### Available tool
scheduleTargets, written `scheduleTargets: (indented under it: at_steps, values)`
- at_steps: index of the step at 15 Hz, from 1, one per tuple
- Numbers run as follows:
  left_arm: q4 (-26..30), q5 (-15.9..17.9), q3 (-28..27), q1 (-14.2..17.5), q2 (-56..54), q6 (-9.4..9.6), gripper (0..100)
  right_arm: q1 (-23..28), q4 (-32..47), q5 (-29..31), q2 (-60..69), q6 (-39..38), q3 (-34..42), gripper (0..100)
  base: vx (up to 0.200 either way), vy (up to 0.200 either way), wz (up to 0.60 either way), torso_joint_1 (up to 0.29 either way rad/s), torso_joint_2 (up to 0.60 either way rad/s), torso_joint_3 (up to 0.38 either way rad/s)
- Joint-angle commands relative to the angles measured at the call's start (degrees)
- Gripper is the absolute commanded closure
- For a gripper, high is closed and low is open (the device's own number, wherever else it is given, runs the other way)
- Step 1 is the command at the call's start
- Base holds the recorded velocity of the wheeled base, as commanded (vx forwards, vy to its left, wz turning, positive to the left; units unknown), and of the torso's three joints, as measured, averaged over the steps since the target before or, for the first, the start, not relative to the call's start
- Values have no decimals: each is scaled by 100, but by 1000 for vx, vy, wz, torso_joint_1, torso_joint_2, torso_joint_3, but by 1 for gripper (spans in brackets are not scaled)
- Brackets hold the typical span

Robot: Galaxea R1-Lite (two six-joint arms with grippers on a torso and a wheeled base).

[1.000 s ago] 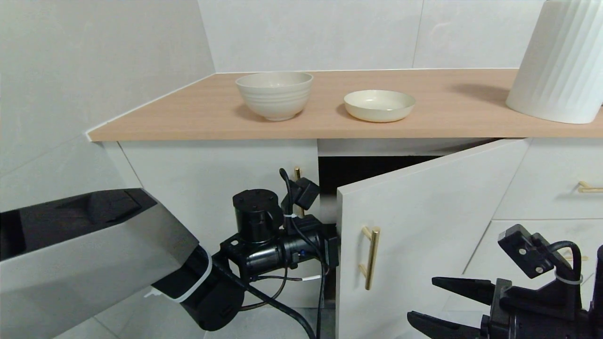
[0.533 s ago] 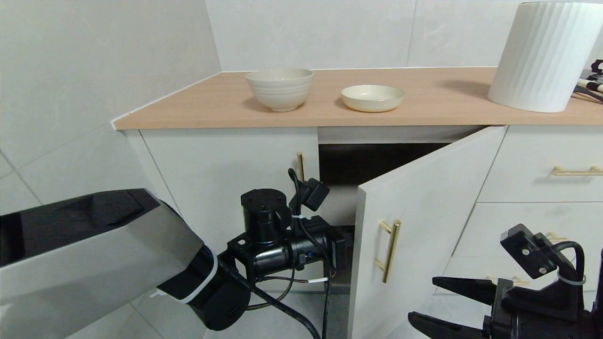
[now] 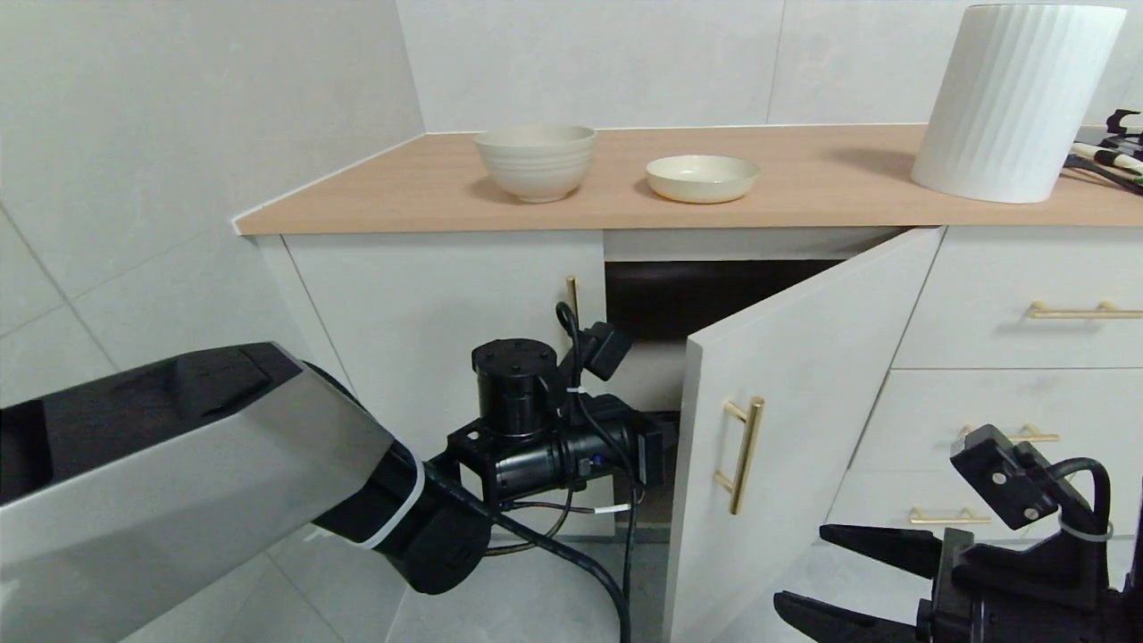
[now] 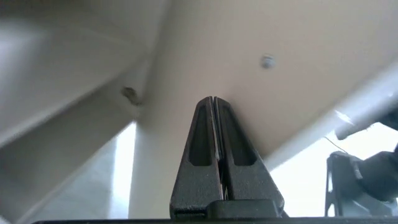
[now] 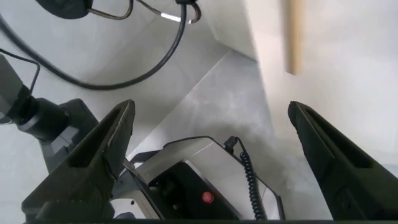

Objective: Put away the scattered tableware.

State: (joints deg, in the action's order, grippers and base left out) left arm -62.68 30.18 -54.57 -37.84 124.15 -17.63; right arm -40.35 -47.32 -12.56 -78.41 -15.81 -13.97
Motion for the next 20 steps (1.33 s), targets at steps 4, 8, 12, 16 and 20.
scheduleTargets:
  at_steps: [4, 8, 12, 16, 20]
  values:
    - [371, -4, -529, 5, 189, -13, 100, 1, -5, -10, -16, -1, 0, 0, -50, 0, 0, 1, -1, 1]
    - [529, -39, -687, -57, 250, -13, 100, -8, -14, -19, 1, -1, -9, 0, 0, 0, 0, 0, 0, 0]
    - [1109, -566, -1162, -435, 250, -4, 100, -368, -5, -10, 300, -10, -9, 0, 0, 0, 0, 0, 0, 0]
    - [1672, -557, -1425, -1129, 48, -4, 100, -825, -5, -72, 854, -10, 70, 0, 0, 0, 0, 0, 0, 0]
    - [1839, -540, -1083, -1656, -515, -4, 100, -992, 4, -115, 1390, -1, 61, 0, 0, 0, 0, 0, 0, 0]
